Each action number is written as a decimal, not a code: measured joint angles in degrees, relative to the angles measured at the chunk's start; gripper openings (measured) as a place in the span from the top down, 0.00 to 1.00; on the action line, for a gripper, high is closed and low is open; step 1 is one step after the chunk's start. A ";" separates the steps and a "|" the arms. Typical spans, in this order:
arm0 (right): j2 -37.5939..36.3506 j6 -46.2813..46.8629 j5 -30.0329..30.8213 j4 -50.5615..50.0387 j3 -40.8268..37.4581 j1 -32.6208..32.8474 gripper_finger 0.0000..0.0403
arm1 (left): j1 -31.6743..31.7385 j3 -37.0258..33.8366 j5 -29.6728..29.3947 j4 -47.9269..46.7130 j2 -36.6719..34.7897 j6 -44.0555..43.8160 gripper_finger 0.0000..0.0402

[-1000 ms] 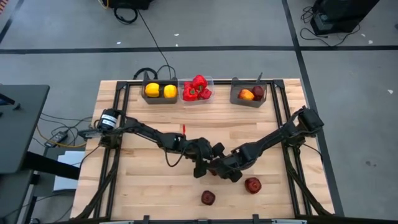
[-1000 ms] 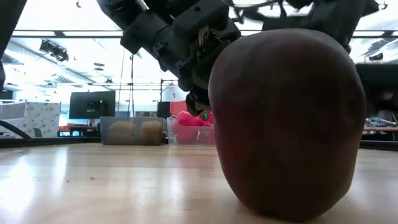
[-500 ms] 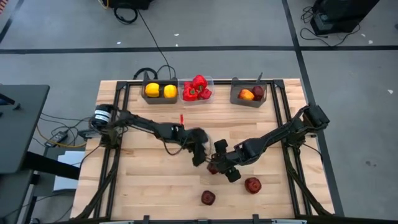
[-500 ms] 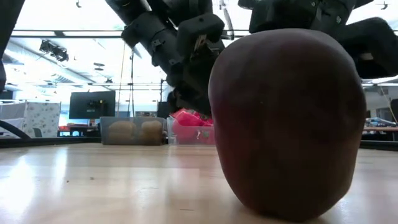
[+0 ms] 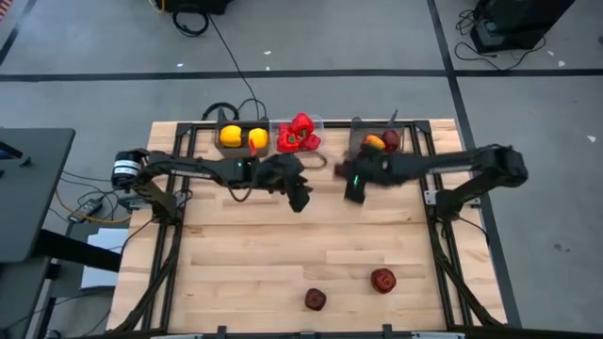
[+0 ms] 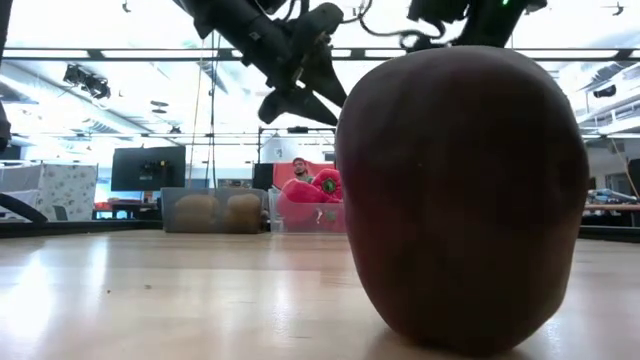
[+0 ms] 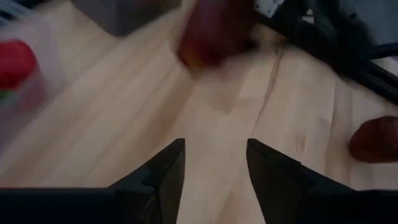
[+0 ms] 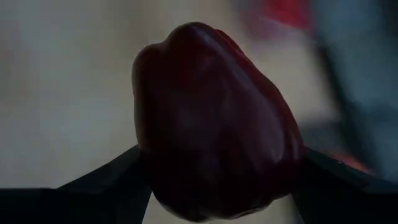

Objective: Sort produce into baskets
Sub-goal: Put the left red apple into the right black bin, then put the right red apple into the right black bin

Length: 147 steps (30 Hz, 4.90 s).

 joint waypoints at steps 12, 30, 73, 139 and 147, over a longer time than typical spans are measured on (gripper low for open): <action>-2.92 3.57 -10.29 -0.47 0.02 -34.88 0.15 | 2.59 0.01 2.04 0.55 0.07 6.62 0.47; -2.60 5.46 -18.10 -3.99 0.09 -41.08 0.01 | 4.33 0.01 6.42 -4.29 0.10 14.85 0.35; -5.46 67.89 -19.98 -8.51 -0.01 37.96 0.01 | -14.57 0.01 -2.22 8.91 6.16 2.16 0.36; -9.19 24.16 -3.93 -3.20 0.00 -34.34 0.29 | 5.19 0.01 11.86 -2.71 -6.59 14.44 0.36; -2.33 19.21 -5.55 -0.64 0.00 -43.44 0.21 | 5.19 0.01 11.89 -3.30 -6.59 17.84 0.36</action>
